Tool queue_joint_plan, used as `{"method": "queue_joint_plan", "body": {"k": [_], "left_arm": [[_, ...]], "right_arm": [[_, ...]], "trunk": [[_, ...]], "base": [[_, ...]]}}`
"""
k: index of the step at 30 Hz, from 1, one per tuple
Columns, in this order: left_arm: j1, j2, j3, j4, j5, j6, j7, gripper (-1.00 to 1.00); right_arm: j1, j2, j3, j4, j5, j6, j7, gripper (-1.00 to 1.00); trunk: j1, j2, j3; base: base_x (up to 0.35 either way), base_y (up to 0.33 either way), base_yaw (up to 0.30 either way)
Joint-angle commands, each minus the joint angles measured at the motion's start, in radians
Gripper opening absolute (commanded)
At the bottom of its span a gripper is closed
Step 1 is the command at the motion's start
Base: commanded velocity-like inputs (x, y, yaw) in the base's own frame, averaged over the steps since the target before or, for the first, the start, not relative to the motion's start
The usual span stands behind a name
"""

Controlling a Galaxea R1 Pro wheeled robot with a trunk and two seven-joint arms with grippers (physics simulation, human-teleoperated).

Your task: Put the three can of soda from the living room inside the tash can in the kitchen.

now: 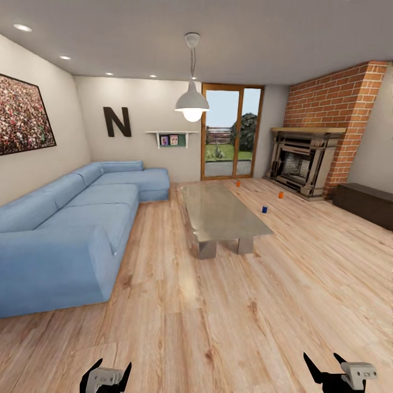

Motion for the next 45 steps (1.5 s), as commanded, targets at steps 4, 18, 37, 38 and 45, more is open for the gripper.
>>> {"method": "queue_joint_plan", "body": {"k": [4, 18, 37, 38, 45], "left_arm": [[0.0, 0.0, 0.0, 0.0, 0.0, -0.001, 0.0, 1.0], [0.0, 0.0, 0.001, 0.002, -0.001, -0.001, 0.0, 1.0], [0.0, 0.0, -0.003, 0.021, -0.004, -0.001, 0.0, 1.0], [0.0, 0.0, -0.003, 0.021, -0.003, -0.001, 0.0, 1.0], [0.0, 0.0, -0.004, 0.021, -0.004, -0.003, 0.0, 1.0]], "right_arm": [[0.0, -0.001, 0.0, 0.0, -0.003, 0.001, 0.0, 1.0], [-0.001, -0.001, -0.001, 0.0, -0.005, 0.006, -0.001, 1.0], [-0.002, -0.004, -0.003, 0.009, -0.008, 0.007, 0.0, 1.0], [-0.002, -0.004, -0.003, 0.009, -0.008, 0.007, -0.001, 1.0], [-0.002, -0.004, -0.004, 0.009, -0.007, 0.007, 0.0, 1.0]], "trunk": [[0.0, 0.0, -0.001], [0.0, 0.0, -0.015], [0.0, 0.0, -0.033], [0.0, 0.0, -0.033], [0.0, 0.0, -0.039]], "base": [[0.0, 0.002, -0.072], [0.0, 0.0, -0.145], [-0.022, 0.202, -0.199], [-0.001, 0.163, -0.206], [0.0, 0.045, -0.206]]}}
